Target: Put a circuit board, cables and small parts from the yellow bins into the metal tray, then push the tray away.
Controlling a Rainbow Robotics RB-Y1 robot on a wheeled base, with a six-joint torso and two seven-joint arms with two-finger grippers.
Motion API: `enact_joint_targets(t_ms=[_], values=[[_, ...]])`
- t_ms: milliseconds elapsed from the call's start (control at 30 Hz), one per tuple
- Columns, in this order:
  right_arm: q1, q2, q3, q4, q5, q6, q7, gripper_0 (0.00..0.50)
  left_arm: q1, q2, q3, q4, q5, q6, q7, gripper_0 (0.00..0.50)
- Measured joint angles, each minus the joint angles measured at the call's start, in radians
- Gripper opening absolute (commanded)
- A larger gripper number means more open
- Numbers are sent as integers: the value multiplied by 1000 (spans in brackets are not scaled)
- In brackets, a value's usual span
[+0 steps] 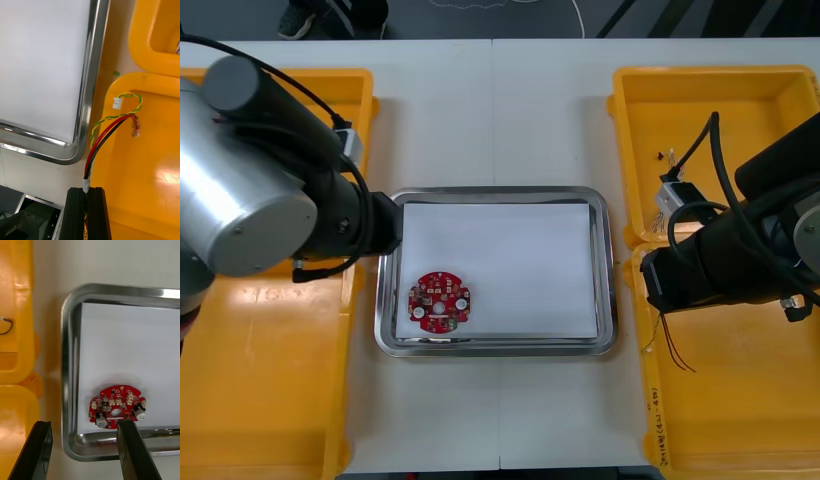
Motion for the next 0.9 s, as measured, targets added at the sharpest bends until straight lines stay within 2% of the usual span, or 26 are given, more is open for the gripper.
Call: enact_joint_targets(t_ms=[100,300,433,533,633,733,833,900], values=[[-16,2,29,0,4,0,21,0,14,30,65,-3,49,0,0,500],[-39,24,42,9,26,0,223,0,19,103,151,-3,133,0,0,500],[-61,35,74,18,66,0,253,0,19,145,207,-4,182,0,0,500],[-81,40,109,20,94,0,326,0,19,178,240,0,214,0,0,500],[-99,48,140,20,115,0,416,0,19,212,261,18,230,0,-1,500],[-111,60,160,20,131,0,438,0,19,228,292,65,234,0,-26,500],[-117,78,170,20,141,0,469,0,19,228,336,121,235,0,-109,500],[-119,91,173,20,151,0,549,0,19,228,357,164,233,0,-198,500]])
